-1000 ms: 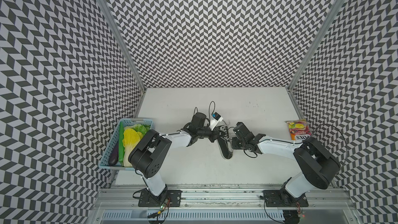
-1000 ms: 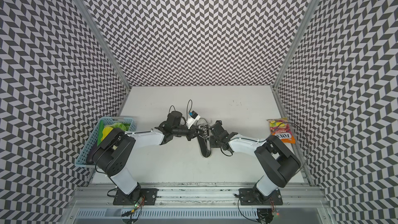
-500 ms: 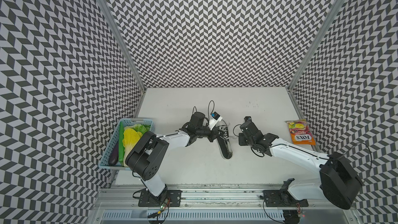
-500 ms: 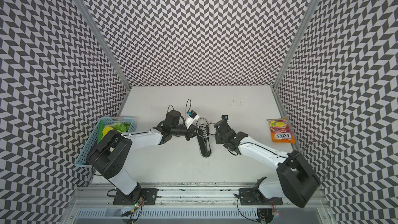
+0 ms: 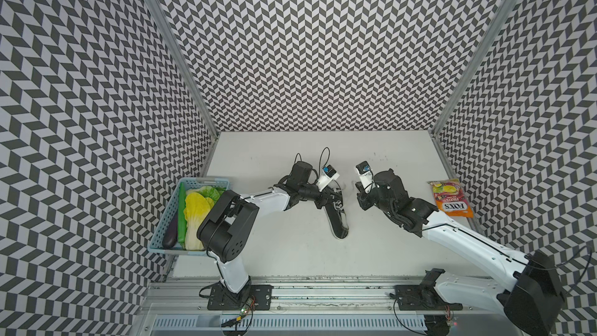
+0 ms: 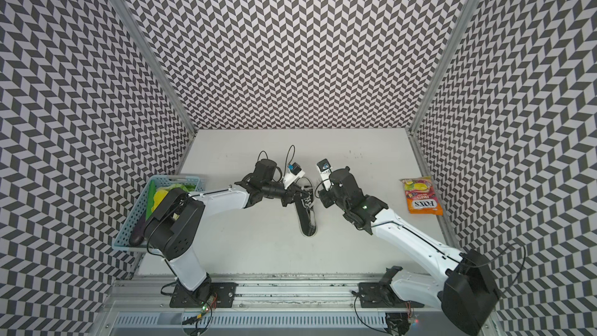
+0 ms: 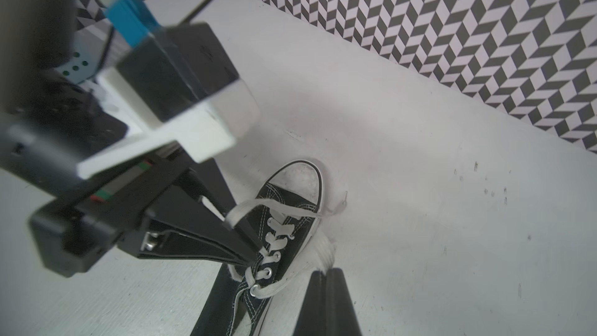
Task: Tie the shoes
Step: Cross the shoelace with the shoelace.
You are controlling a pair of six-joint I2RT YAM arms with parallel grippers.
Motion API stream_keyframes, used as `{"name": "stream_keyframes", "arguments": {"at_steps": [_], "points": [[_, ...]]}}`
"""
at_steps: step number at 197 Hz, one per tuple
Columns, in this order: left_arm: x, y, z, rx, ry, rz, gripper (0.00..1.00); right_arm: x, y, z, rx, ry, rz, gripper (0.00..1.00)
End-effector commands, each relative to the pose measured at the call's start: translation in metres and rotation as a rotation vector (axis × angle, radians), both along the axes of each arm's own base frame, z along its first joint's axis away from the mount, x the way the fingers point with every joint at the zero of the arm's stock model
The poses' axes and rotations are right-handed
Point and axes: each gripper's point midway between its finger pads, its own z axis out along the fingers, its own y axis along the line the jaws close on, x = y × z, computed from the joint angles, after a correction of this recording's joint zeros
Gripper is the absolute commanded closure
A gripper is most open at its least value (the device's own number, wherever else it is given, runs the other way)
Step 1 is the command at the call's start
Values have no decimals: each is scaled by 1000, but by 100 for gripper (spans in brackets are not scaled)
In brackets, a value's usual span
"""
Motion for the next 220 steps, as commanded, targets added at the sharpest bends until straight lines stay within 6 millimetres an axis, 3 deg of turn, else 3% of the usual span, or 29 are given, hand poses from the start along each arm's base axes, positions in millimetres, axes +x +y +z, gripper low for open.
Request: {"name": "stream_keyframes", "arguments": {"at_steps": [1,56,100,139,176,194,220], "points": [[-1,-11,5,-15,-26,-62,82,12,15,43,47,-130,86,100],[5,-25,16,-65,-38,-107,63,21,17,49,84,-134,117,100],[1,-31,25,-105,-27,-157,55,30,14,44,115,-106,114,100],[-1,-37,26,-118,-11,-185,54,35,12,41,144,-86,120,100],[1,-41,27,-127,2,-197,67,41,6,34,137,-68,97,100],[-2,-41,27,-133,14,-208,69,44,2,30,134,-63,85,100],[-3,-40,26,-132,19,-202,84,50,-5,21,121,-47,53,100]]}}
